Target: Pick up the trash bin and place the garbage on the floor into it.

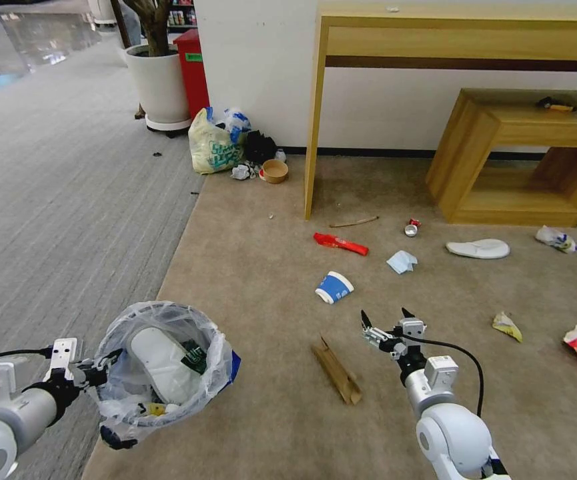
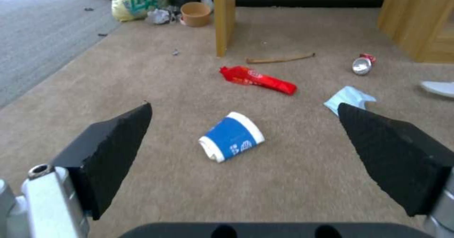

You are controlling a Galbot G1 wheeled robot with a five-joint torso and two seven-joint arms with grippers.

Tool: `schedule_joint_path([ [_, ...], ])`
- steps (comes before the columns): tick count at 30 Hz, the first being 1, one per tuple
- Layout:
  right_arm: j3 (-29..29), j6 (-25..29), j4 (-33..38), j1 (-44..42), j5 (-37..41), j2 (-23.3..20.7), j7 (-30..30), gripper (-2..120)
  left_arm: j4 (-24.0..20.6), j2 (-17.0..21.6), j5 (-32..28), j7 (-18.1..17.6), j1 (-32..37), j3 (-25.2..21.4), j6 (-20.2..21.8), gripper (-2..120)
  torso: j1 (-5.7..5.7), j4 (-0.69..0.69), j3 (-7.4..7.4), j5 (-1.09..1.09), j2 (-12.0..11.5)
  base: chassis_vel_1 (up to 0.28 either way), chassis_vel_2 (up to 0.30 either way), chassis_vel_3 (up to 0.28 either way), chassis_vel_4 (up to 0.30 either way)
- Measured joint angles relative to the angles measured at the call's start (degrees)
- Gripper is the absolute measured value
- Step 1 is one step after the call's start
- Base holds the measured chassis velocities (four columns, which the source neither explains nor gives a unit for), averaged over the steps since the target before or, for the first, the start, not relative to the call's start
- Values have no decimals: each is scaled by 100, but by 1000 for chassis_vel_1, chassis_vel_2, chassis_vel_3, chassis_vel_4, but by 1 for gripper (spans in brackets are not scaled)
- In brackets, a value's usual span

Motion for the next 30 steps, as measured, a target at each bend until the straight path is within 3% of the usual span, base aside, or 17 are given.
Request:
schedule_joint_path([
  [10, -127, -304, -290, 120, 51, -75, -67, 100, 4, -20, 8, 4, -10, 21, -1, 0, 1, 0, 1, -1, 0, -105, 118, 118, -120],
  [17, -482, -818, -790, 396, 288, -495, -780, 100, -17, -33, 35, 6, 3, 45, 0, 0, -1, 1, -1, -1, 0, 0, 0, 0, 0],
  [22, -1056, -866, -1646, 856, 246, -721, -1155, 100, -72, -20, 38, -1, 61, 20, -1, 0, -1, 1, 0, -1, 0, 0, 0, 0, 0],
  [30, -1632, -887, -2685, 1440, -288, -425, -1286, 100, -158, 5, 39, -42, 132, -2, 0, 0, -1, 1, 0, 1, 0, 0, 0, 0, 0],
])
